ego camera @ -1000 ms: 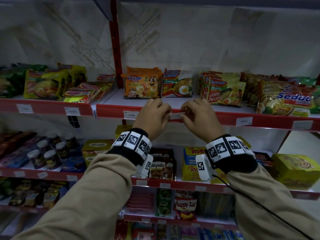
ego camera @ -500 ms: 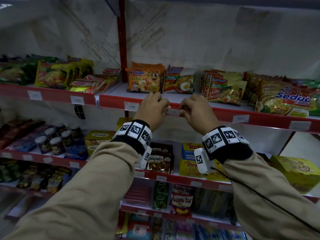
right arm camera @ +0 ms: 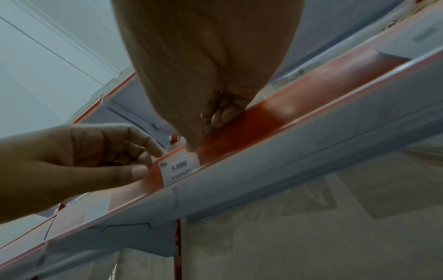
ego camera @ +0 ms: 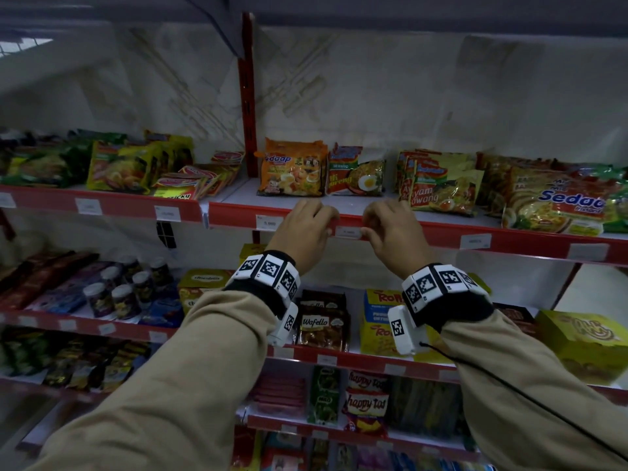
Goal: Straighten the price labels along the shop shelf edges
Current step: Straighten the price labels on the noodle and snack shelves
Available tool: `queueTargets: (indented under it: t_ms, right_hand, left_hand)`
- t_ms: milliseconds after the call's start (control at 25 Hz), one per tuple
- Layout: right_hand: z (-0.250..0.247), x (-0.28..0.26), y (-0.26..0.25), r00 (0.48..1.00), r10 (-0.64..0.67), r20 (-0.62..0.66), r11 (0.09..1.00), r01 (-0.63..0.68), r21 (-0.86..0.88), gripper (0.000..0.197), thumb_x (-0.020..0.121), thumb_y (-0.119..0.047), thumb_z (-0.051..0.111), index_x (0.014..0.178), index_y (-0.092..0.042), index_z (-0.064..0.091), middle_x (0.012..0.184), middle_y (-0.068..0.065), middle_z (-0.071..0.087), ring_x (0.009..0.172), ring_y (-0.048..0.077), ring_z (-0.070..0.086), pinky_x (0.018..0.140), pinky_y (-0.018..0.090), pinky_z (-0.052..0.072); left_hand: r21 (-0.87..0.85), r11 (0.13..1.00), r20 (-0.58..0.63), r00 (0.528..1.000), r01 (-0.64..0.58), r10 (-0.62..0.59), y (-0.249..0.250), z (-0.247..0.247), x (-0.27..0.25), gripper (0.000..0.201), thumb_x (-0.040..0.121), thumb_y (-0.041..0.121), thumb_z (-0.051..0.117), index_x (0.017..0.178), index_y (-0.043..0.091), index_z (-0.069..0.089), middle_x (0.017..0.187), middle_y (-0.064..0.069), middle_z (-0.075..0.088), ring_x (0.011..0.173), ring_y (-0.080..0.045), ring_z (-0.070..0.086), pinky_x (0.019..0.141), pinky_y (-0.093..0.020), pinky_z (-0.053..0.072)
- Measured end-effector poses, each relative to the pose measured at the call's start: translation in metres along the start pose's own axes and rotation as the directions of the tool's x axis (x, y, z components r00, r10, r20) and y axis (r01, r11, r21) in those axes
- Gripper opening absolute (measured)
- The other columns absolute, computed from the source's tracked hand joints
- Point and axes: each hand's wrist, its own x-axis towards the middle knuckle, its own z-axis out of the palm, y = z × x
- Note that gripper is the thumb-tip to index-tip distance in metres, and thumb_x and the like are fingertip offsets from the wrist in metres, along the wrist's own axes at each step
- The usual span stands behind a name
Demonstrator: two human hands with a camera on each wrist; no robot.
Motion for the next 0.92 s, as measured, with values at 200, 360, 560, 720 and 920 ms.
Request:
queueTargets:
  t_ms: [200,360,560,720,920]
  right_hand:
    - [-0.008,-0.011,0.008,0.997,-0.044,-0.06,0.994,0.038,-0.102,0.017,0.081,-0.017,0.071,0.094,-0.009,0.062,0.093,0.01,0.057,0.09,0.029,0.047,0.075,0.038,0.042]
    - [-0.017,-0.027,0.018,0.996,-0.054,-0.071,0.979,0.039,-0.202,0.025,0.079,-0.014,0.072,0.101,-0.008,0.063,0.099,0.013,0.059,0.094,0.033,0.048,0.078,0.042,0.043]
    - [-0.045,-0.042,0.044,0.991,0.099,-0.093,0.934,-0.125,-0.336,0.032,0.077,-0.032,0.074,0.101,-0.015,0.061,0.105,0.01,0.057,0.099,0.033,0.046,0.077,0.042,0.041]
    - [-0.069,-0.055,0.072,0.975,0.183,-0.128,0.905,-0.218,-0.366,0.034,0.074,-0.039,0.076,0.096,-0.017,0.062,0.105,0.007,0.059,0.101,0.034,0.046,0.081,0.043,0.038]
    - [-0.097,-0.067,0.108,0.976,0.212,-0.053,0.929,-0.218,-0.299,0.029,0.078,-0.023,0.074,0.099,-0.009,0.061,0.107,0.015,0.056,0.105,0.034,0.044,0.088,0.038,0.034]
  left_hand:
    - [0.007,0.999,0.016,0.999,-0.045,0.045,-0.005,-0.003,-0.002,0.032,0.087,0.013,0.06,0.118,0.01,0.056,0.111,-0.01,0.051,0.104,-0.026,0.045,0.086,-0.037,0.042]
    - [0.037,0.998,-0.065,0.997,-0.047,0.049,-0.002,0.002,-0.009,0.032,0.083,0.013,0.061,0.114,0.008,0.058,0.108,-0.011,0.051,0.1,-0.027,0.046,0.082,-0.039,0.044]
    - [0.172,0.985,-0.086,0.996,0.03,-0.015,0.015,0.005,-0.006,0.034,0.081,0.026,0.059,0.113,0.015,0.056,0.118,-0.008,0.047,0.109,-0.028,0.043,0.087,-0.036,0.036]
    - [0.182,0.981,-0.039,0.997,-0.061,0.069,0.048,0.014,0.014,0.039,0.082,0.03,0.06,0.119,0.018,0.054,0.12,-0.007,0.049,0.112,-0.028,0.043,0.088,-0.038,0.034]
    - [0.129,0.977,0.019,0.985,-0.171,0.17,0.117,0.039,0.042,0.049,0.086,0.032,0.055,0.132,0.017,0.047,0.128,-0.006,0.047,0.117,-0.026,0.041,0.093,-0.038,0.031]
